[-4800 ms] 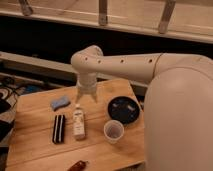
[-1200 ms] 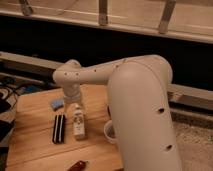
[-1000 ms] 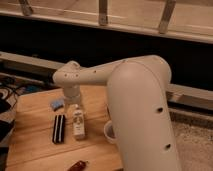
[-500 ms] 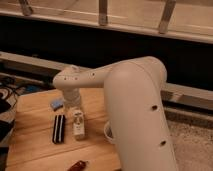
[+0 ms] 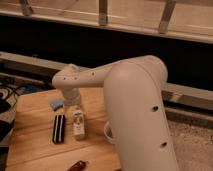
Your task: Stand the bottle upright
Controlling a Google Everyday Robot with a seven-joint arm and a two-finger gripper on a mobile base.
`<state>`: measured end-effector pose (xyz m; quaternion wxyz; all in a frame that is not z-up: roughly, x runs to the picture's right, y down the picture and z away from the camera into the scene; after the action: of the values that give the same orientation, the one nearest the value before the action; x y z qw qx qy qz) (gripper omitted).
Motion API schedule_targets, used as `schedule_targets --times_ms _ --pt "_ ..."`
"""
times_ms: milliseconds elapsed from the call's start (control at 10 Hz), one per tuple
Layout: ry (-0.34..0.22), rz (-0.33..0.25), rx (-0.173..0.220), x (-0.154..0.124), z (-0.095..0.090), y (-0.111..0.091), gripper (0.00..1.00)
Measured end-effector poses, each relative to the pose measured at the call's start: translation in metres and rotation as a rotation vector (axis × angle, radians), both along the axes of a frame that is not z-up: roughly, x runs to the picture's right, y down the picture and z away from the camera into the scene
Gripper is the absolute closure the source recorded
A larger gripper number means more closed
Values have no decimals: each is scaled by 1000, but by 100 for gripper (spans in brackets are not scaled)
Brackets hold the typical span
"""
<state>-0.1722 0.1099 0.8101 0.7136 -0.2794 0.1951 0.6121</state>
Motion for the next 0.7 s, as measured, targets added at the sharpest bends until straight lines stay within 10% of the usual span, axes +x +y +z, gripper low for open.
schedule_targets --times_ms 700 --pt "-66 82 -28 1 29 -17 35"
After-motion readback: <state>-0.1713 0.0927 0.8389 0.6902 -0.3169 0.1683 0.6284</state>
